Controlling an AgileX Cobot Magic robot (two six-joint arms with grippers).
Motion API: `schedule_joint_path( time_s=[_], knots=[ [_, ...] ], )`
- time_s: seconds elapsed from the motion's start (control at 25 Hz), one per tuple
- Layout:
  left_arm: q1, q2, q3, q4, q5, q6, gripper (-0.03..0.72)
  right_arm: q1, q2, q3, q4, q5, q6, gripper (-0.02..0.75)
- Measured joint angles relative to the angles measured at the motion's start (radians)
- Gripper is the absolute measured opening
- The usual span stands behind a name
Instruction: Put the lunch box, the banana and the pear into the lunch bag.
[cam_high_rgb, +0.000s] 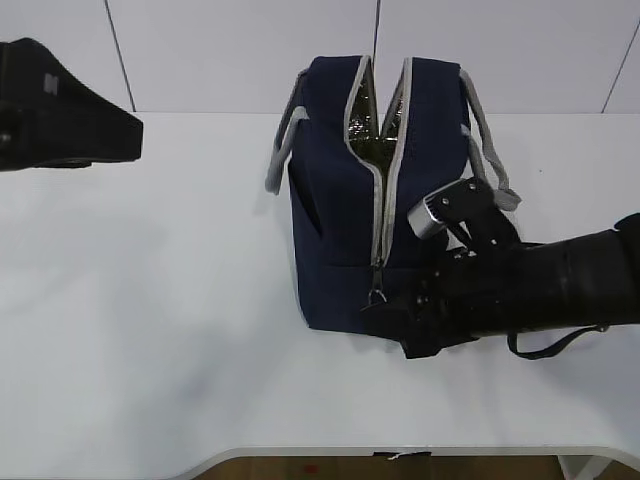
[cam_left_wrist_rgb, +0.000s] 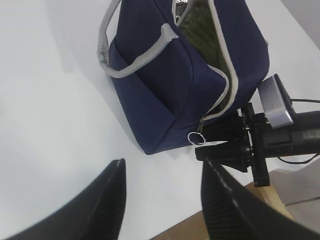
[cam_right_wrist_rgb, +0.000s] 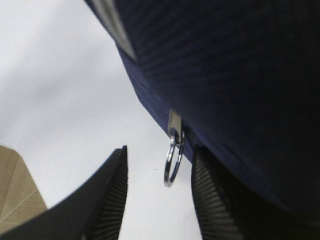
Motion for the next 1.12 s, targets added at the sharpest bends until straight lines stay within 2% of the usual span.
schedule_joint_path(
  time_s=[0.12, 0.36, 0.84, 1.12],
  knots=[
    [0.0, 0.0, 0.0, 0.002, 0.004, 0.0, 0.371, 0.0, 0.007, -0.001, 0.0, -0.001, 0.0, 0.272],
    [0.0, 0.0, 0.0, 0.006, 0.006, 0.0, 0.371, 0.0, 0.008, -0.001, 0.0, -0.001, 0.0, 0.015],
    [0.0, 0.0, 0.0, 0.008, 0.006, -0.001, 0.371, 0.0, -0.041, -0.001, -0.016, -0.052, 0.035, 0.006],
    [0.0, 0.0, 0.0, 0.01, 0.006, -0.001, 0.371, 0.0, -0.104, -0.001, -0.225, -0.061, 0.215, 0.006]
  ],
)
